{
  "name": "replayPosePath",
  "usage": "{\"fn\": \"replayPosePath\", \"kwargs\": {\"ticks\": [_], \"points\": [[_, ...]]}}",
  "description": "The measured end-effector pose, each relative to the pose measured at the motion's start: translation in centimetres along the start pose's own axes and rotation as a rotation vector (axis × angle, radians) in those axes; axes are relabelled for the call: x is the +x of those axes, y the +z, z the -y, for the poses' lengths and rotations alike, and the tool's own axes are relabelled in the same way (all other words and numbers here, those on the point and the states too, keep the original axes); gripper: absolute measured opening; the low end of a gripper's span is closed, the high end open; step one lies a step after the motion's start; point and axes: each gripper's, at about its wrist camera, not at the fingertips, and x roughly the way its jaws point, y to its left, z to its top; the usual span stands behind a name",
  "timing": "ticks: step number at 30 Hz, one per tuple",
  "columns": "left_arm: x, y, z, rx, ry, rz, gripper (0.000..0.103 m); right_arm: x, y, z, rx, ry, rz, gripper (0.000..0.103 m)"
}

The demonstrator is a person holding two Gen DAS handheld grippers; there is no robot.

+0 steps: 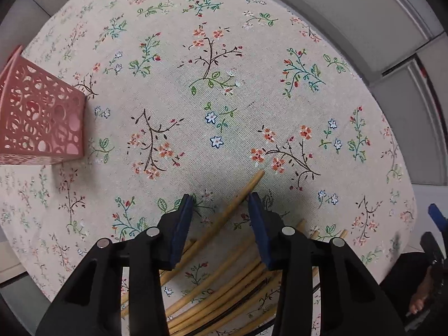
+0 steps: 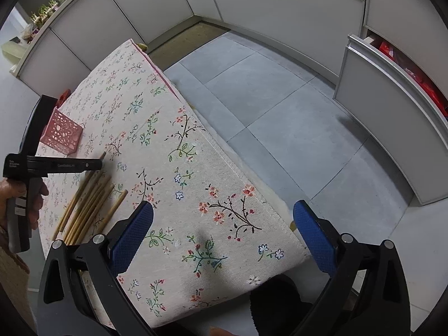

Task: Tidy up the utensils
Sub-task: 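Grasp a bamboo chopstick with the left gripper while the right gripper approaches the pile, then lift the chopstick with the left gripper while the right gripper grasps another chopstick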

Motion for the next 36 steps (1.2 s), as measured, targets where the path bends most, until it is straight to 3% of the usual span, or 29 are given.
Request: {"fn": "replayPosePath", "kwargs": {"ticks": [3,4,5,7,15,21,25,30,36], "points": [[0.1,0.0,-0.6,0.016,-0.002,0.001,0.039,0.3,0.0,0.1,0.003,-0.014,-0.010,0.096],[0.0,0.0,-0.6,0.021,-0.002,0.010,0.031,0.4,0.0,0.0,0.001,-0.020,-0.011,0.096],[0.2,-0.5,-1.3,0.025,0.002,0.021,0.016,0.4,0.0,-0.1,-0.002,-0.028,-0.008,0.096],[0.1,-1.3,-0.9,0.035,0.011,0.048,0.014,0.4,0.1,-0.3,-0.014,-0.049,0.008,0.096],[-1.9,-6.3,-4.1,-0.094,-0.033,0.241,0.012,1.1,-0.4,-3.4,-0.112,-0.119,0.010,0.096],[-9.5,-13.8,-6.8,-0.167,-0.090,0.507,0.012,2.8,-0.3,-6.8,-0.056,-0.062,-0.127,0.095],[-14.6,-18.5,-5.8,-0.159,-0.067,0.630,0.011,4.2,-0.9,-9.5,0.002,-0.022,-0.226,0.086],[-18.9,-23.7,-5.3,-0.156,-0.067,0.765,0.009,5.1,-1.0,-11.5,0.064,-0.022,-0.250,0.067],[-20.9,-26.4,-5.5,-0.174,-0.096,0.877,0.006,6.7,-0.5,-12.1,0.140,-0.075,-0.314,0.062]]}}
